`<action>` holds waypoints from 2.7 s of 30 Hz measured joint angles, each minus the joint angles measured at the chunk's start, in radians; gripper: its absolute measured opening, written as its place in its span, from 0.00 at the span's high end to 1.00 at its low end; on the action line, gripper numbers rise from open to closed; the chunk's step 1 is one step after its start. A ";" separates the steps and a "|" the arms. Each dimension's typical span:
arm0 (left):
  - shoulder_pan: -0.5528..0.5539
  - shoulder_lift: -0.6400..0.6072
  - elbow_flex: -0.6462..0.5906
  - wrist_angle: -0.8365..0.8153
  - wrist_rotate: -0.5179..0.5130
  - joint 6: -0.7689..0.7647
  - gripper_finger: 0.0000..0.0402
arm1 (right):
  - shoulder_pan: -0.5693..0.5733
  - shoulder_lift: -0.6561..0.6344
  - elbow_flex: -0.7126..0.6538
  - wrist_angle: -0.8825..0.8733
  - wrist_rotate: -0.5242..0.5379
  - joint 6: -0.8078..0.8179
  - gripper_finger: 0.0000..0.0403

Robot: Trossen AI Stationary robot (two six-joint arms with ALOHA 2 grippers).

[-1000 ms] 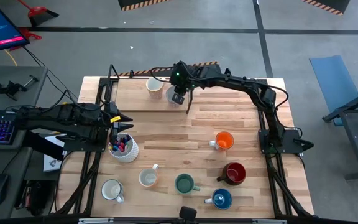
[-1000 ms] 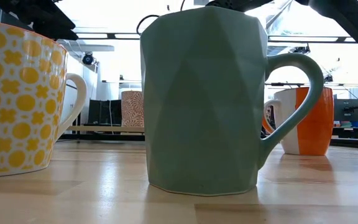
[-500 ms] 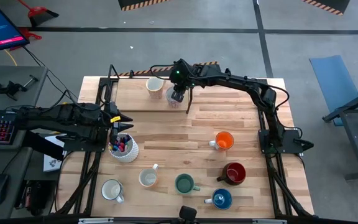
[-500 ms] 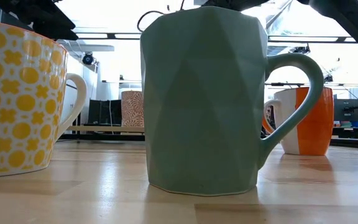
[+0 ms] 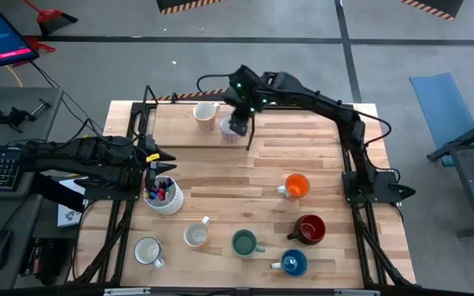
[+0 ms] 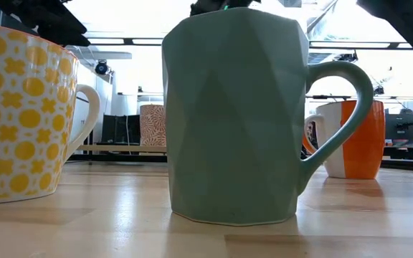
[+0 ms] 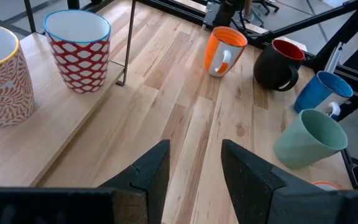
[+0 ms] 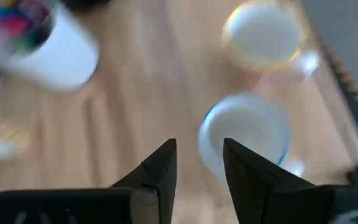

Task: Place coffee mugs
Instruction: Put the yellow patterned mug on the shelf

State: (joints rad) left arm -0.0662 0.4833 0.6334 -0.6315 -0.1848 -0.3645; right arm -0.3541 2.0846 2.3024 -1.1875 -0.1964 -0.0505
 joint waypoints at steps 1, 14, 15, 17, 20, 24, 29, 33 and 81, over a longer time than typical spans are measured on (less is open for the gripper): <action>0.000 0.000 0.000 0.000 0.000 0.000 0.67 | 0.014 0.000 0.025 -0.066 -0.003 -0.006 0.73; 0.000 0.001 0.000 0.000 0.000 0.000 0.67 | 0.244 -0.256 -0.237 -0.387 0.121 0.052 0.73; 0.000 0.001 0.000 0.001 0.000 0.000 0.67 | 0.263 -0.293 -0.276 -0.380 0.132 0.082 0.73; 0.000 0.001 0.000 0.006 -0.001 0.000 0.67 | 0.300 -0.379 -0.357 -0.367 0.133 0.144 0.73; 0.000 0.012 0.000 0.032 0.000 -0.056 0.67 | 0.360 -0.511 -0.492 -0.300 0.169 0.277 0.73; -0.005 0.053 -0.001 0.160 0.035 -0.236 0.67 | 0.434 -0.671 -0.689 -0.151 0.264 0.407 0.73; -0.077 0.147 0.005 0.482 0.210 -0.341 0.67 | 0.487 -0.824 -0.916 0.027 0.330 0.487 0.73; -0.210 0.264 0.089 0.549 0.269 -0.366 0.68 | 0.502 -0.900 -1.051 0.108 0.330 0.518 0.73; -0.615 1.208 0.666 -0.421 -0.073 -1.032 0.73 | 0.558 -0.944 -1.304 0.288 0.248 0.523 0.73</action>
State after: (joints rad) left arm -0.6810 1.6908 1.2999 -1.0527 -0.2580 -1.3962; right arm 0.2039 1.1408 0.9981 -0.8991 0.0521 0.4721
